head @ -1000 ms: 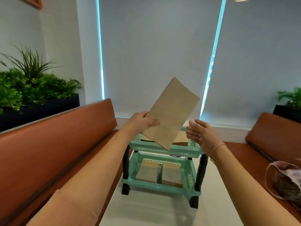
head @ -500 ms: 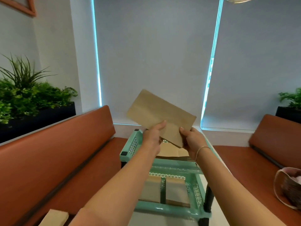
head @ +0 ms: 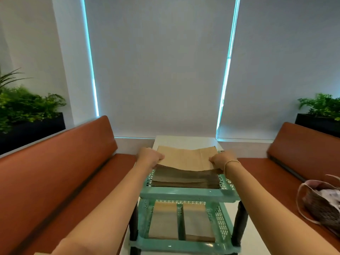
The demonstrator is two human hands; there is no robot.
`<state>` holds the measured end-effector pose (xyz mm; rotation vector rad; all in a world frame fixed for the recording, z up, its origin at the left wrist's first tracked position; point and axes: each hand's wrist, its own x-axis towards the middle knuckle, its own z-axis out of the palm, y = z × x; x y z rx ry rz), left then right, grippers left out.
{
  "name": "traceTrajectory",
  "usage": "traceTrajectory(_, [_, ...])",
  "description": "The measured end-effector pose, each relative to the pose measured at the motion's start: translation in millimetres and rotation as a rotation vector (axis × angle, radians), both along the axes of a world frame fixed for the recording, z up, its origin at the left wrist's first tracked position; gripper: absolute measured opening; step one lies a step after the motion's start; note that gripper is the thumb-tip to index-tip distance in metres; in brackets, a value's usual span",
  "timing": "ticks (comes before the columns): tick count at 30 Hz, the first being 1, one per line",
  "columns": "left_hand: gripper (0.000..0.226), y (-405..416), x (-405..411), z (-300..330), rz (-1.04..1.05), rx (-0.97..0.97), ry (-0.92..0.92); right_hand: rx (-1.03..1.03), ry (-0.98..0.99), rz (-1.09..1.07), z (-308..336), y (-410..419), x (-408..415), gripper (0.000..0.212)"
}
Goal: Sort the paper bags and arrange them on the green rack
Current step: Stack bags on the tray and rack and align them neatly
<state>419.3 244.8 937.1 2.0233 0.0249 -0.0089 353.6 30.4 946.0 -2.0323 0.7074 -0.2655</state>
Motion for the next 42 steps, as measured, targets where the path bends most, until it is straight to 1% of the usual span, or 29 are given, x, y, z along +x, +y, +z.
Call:
traceTrajectory(1, [0.029, -0.2, -1.3, -0.8, 0.003, 0.161, -0.012, -0.073, 0.045, -0.009, -3.6, 0.6, 1.6, 0.028])
traceTrajectory(2, [0.034, 0.0, -3.2, -1.4, 0.011, 0.283, -0.023, -0.140, 0.087, -0.008, -5.0, 2.7, 1.4, 0.034])
traceTrajectory(3, [0.038, 0.5, -4.5, -1.9, 0.025, 0.345, -0.019, -0.196, 0.115, -0.008, -6.9, 4.6, 0.3, 0.035])
traceTrajectory(5, [0.039, 0.1, -5.3, -3.9, 0.040, 0.397, 0.014, -0.254, 0.148, -0.002, -9.9, 7.8, -0.2, 0.030])
traceTrajectory(8, [0.038, -1.7, -4.7, -9.9, 0.047, 0.478, 0.021, -0.270, 0.134, -0.006, -15.3, 10.7, 2.3, 0.020])
traceTrajectory(9, [0.037, -2.4, -4.7, -12.4, 0.045, 0.487, 0.017, -0.287, 0.132, -0.004, -16.4, 11.3, 3.8, 0.018])
traceTrajectory(12, [0.029, -5.5, -3.0, -18.9, 0.035, 0.487, 0.018, -0.309, 0.150, -0.009, -17.9, 12.3, 6.2, 0.025])
traceTrajectory(14, [0.025, -8.0, -4.3, -20.1, 0.035, 0.509, -0.006, -0.320, 0.163, 0.002, -19.2, 12.3, 7.5, 0.026])
traceTrajectory(19, [0.023, -12.8, -8.1, -22.1, -0.003, 0.581, -0.007, -0.332, 0.187, 0.016, -21.6, 13.5, 6.0, 0.024])
traceTrajectory(22, [0.023, -13.9, -9.5, -22.8, -0.019, 0.587, 0.022, -0.342, 0.208, 0.010, -20.9, 14.9, 4.7, 0.024])
traceTrajectory(25, [0.025, -14.7, -11.5, -21.0, -0.049, 0.573, 0.051, -0.341, 0.246, 0.015, -19.5, 16.4, 2.9, 0.026])
traceTrajectory(30, [0.032, -17.6, -14.1, -21.7, -0.077, 0.621, 0.055, -0.347, 0.263, 0.026, -20.7, 16.4, 2.8, 0.029])
traceTrajectory(35, [0.034, -20.9, -16.5, -24.9, -0.079, 0.675, 0.023, -0.366, 0.277, 0.017, -23.8, 15.9, 0.8, 0.029])
traceTrajectory(39, [0.037, -20.1, -21.0, -23.6, -0.147, 0.786, -0.021, -0.339, 0.268, 0.016, -27.0, 17.1, -0.6, 0.029])
traceTrajectory(42, [0.038, -19.3, -24.2, -21.2, -0.176, 0.811, -0.036, -0.329, 0.252, 0.027, -25.4, 18.6, -4.5, 0.030])
